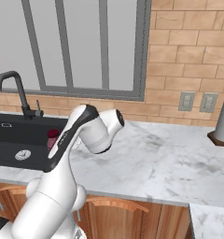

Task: There is a wine glass and glass cup on the dining counter. Place the wine bottle next to the wine glass and the juice bottle next to the glass cup.

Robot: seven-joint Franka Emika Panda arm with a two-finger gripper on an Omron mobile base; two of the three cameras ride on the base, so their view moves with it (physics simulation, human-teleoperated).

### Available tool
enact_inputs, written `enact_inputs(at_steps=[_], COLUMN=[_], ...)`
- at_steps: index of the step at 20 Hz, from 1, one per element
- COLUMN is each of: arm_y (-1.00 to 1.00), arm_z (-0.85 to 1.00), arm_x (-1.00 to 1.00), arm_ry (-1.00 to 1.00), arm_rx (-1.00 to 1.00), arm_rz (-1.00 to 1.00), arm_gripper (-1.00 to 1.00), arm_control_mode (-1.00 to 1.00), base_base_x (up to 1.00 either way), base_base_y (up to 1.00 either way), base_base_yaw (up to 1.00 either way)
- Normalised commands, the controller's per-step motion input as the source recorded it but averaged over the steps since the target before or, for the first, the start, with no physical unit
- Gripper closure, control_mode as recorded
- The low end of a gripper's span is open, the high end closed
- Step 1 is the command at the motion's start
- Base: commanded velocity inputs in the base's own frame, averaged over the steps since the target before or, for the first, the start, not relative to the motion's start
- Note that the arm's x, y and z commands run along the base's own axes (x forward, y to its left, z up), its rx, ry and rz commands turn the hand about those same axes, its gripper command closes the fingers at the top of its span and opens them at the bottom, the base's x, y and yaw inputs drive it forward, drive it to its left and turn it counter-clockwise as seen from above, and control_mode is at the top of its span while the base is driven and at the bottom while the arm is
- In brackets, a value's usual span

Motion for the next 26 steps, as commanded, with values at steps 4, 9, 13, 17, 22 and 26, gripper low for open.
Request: enact_inputs(at_steps=[4, 9, 13, 17, 22, 26], arm_y=[0.38, 0.30, 0.10, 0.04, 0.04, 0.10], arm_z=[-0.02, -0.03, -0.01, -0.06, -0.11, -0.10], arm_x=[0.06, 0.00, 0.03, 0.05, 0.17, 0.08], arm_ry=[0.00, 0.01, 0.08, 0.12, 0.16, 0.09], arm_rx=[0.02, 0.03, 0.03, 0.04, 0.04, 0.01], arm_rz=[0.00, 0.00, 0.00, 0.00, 0.00, 0.00], arm_gripper=[-1.00, -1.00, -1.00, -1.00, -1.00, -1.00], arm_control_mode=[-1.00, -1.00, -1.00, -1.00, -1.00, -1.00], base_base_x=[0.00, 0.00, 0.00, 0.00, 0.00, 0.00], base_base_y=[0.00, 0.00, 0.00, 0.00, 0.00, 0.00], base_base_yaw=[0.00, 0.00, 0.00, 0.00, 0.00, 0.00])
